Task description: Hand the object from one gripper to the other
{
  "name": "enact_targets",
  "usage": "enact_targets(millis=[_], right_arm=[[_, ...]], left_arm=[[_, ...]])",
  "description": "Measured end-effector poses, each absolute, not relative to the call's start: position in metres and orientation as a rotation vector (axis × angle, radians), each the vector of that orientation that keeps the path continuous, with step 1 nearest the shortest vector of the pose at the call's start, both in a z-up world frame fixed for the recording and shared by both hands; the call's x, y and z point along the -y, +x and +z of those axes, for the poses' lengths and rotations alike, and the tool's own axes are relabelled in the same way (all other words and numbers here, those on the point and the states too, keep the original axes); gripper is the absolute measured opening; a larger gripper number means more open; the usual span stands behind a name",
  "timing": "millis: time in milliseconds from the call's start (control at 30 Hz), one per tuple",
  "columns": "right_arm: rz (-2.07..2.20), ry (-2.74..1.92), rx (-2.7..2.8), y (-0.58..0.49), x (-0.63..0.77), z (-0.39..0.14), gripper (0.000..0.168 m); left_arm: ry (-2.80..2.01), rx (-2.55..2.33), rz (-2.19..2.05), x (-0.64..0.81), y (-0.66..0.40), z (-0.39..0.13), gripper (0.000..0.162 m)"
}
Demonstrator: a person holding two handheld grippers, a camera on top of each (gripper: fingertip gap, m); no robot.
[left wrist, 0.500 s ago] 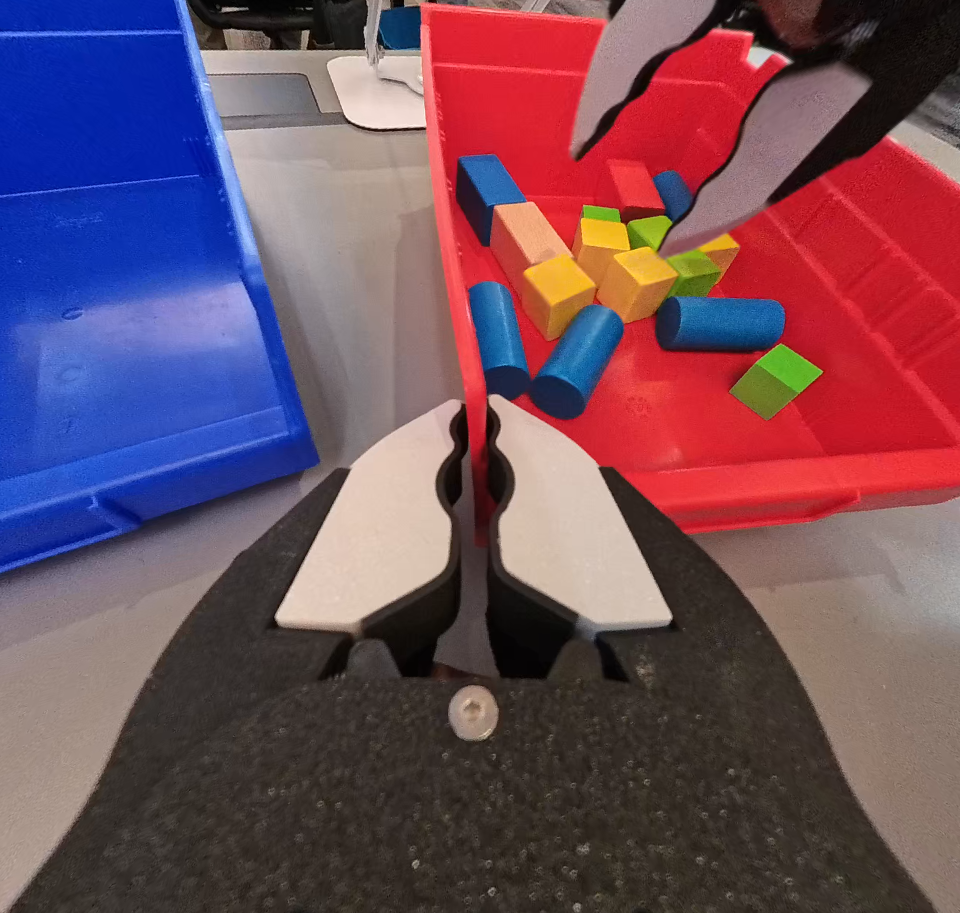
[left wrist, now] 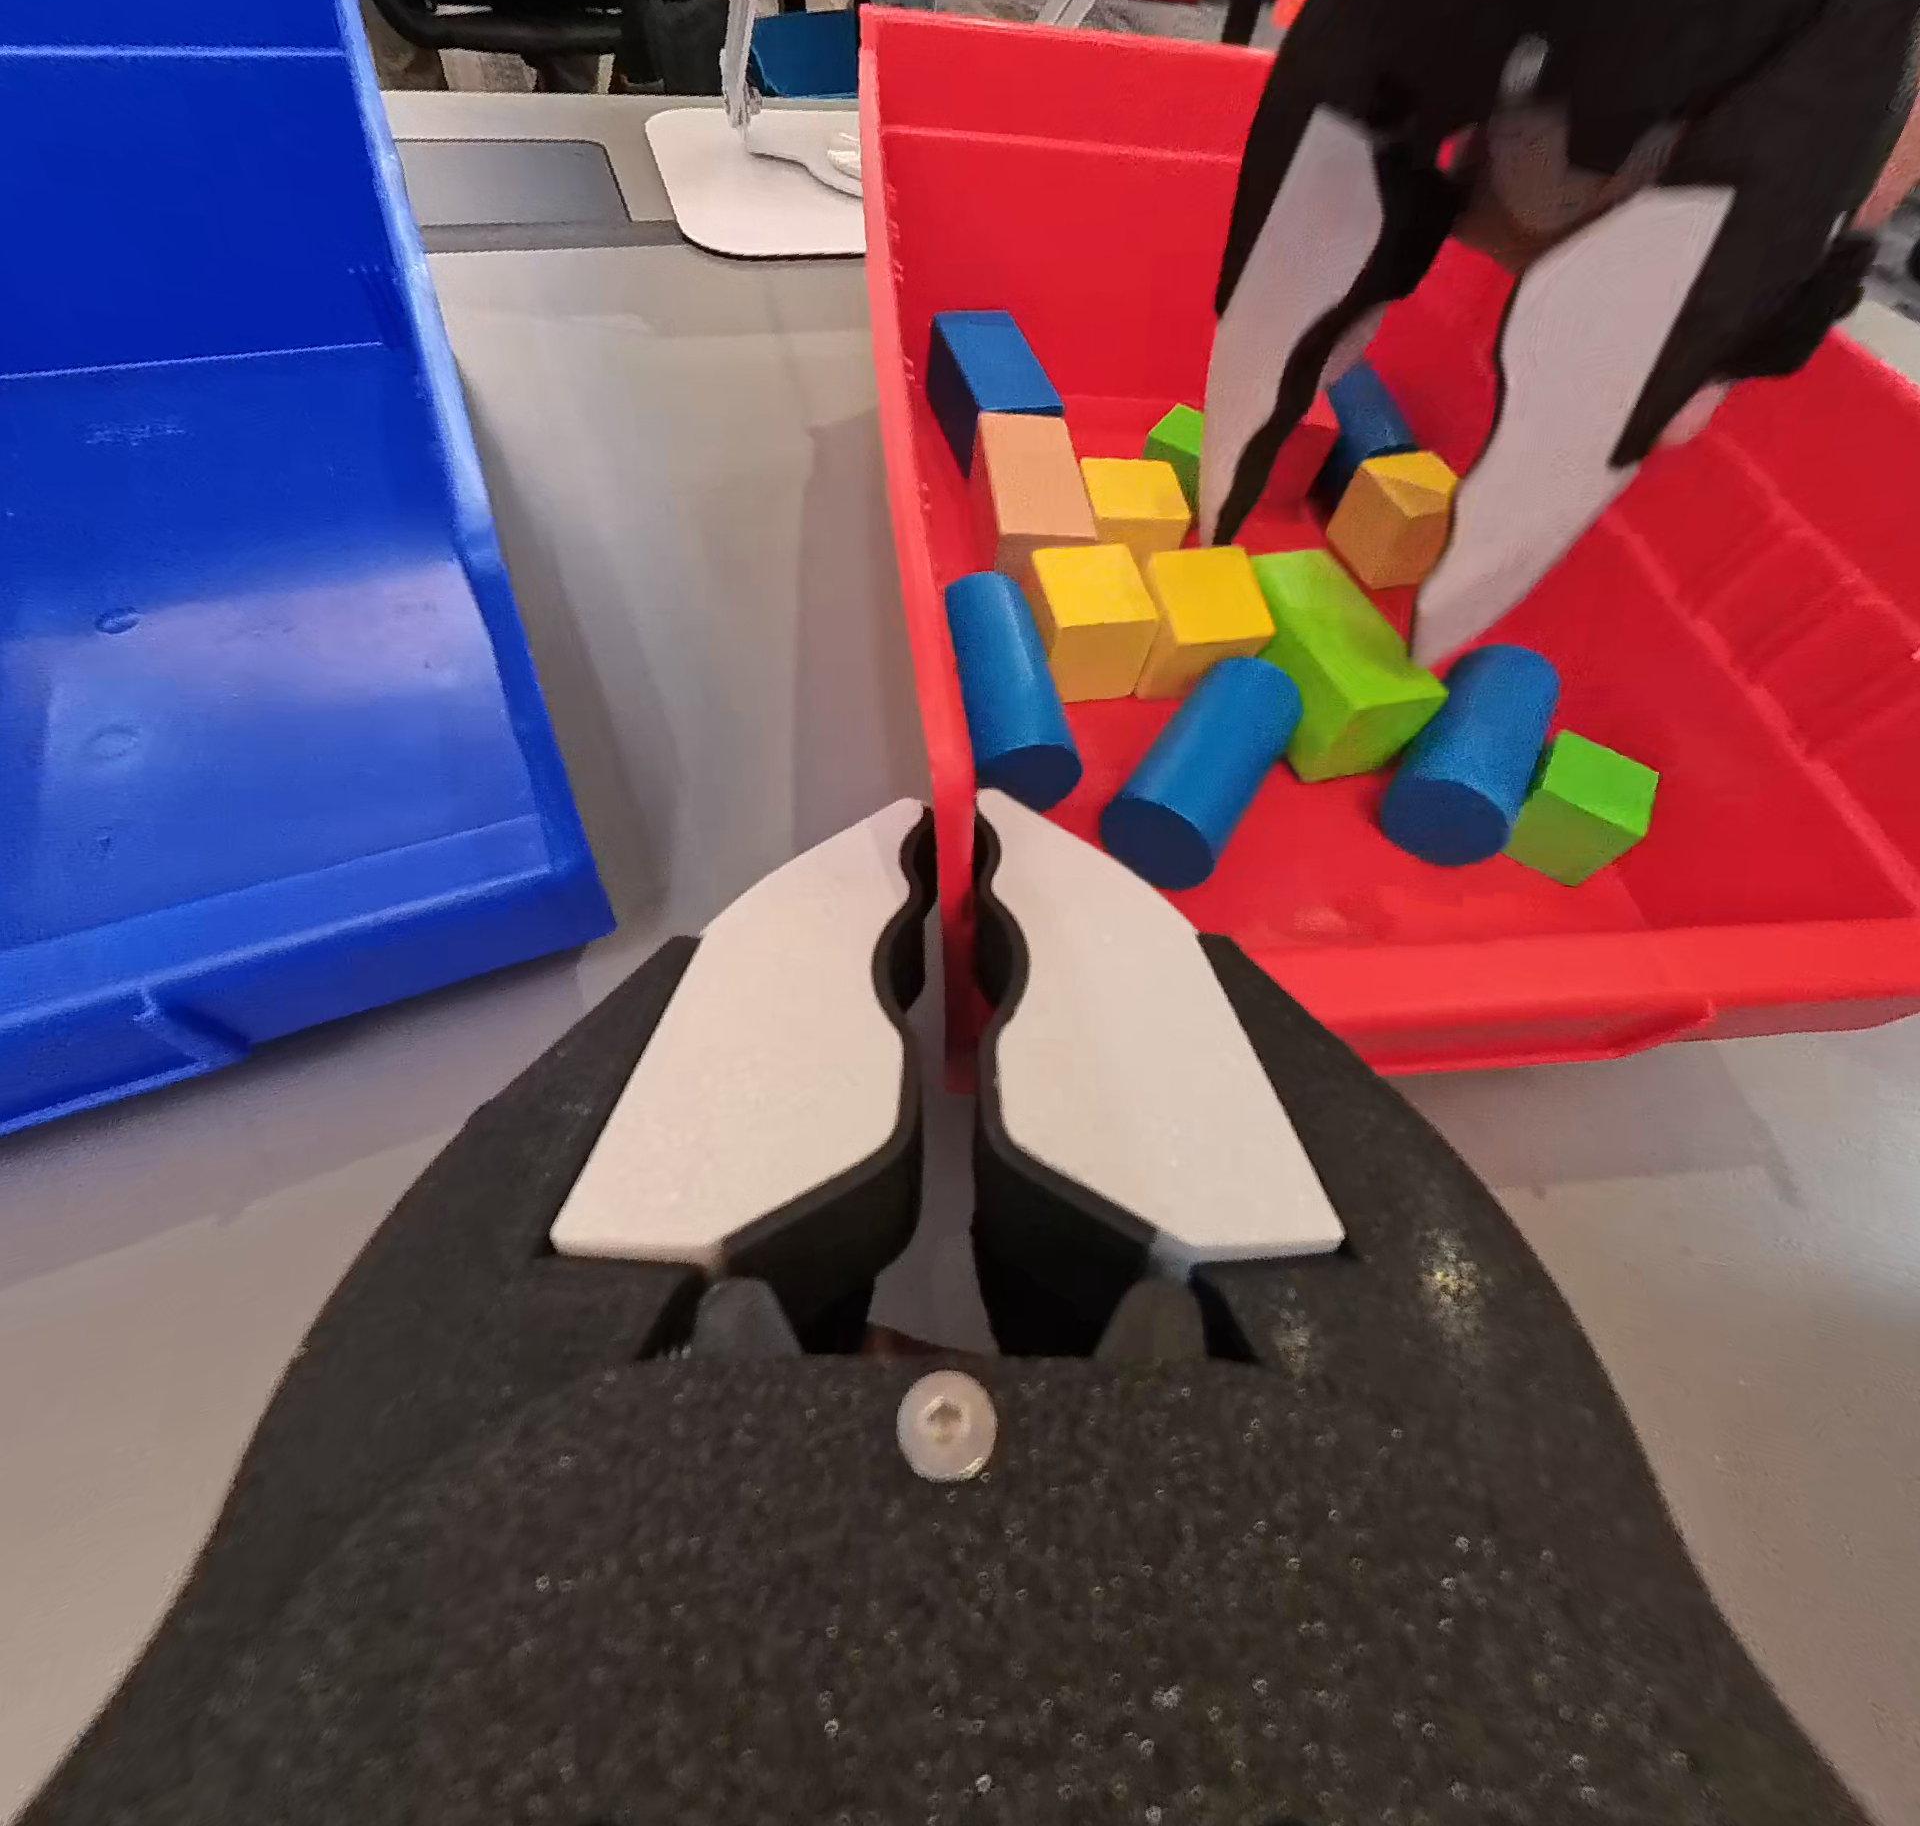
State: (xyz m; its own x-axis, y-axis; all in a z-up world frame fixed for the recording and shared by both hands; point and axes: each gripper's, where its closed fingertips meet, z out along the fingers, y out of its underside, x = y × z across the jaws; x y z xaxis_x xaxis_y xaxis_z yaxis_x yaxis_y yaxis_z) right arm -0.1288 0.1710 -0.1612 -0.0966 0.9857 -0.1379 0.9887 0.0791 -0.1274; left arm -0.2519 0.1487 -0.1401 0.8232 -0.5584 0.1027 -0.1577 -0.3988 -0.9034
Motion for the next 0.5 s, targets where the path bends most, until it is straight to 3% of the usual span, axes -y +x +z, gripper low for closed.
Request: enact_targets(millis=[100, 233, 300, 400, 500], right_arm=[[-0.425, 2.292, -2.369, -0.146, -0.192, -0.133, 0.064], [0.339, 2.379, -2.357, -0.092, -0.264, -0.14, 0.059], [0.455, 2.326, -2.321, -0.078, -0.274, -0.158, 0.058], [0.27, 2.355, -2.259, -0.085, -0.259, -0.179, 0.046], [-0.306, 2.195, -2.145, -0.111, -0.189, -0.179, 0.037]], left_arm=[[-1.961, -0.536, -0.478, -0.148, -0.252, -0.14, 0.004], [-1.961, -0.539, -0.479, -0.148, -0.252, -0.14, 0.004], [-1.962, -0.54, -0.478, -0.148, -0.252, -0.14, 0.004], [-1.96, -0.543, -0.477, -0.148, -0.252, -0.14, 0.004], [-1.958, -0.559, -0.477, -0.148, -0.251, -0.14, 0.004]])
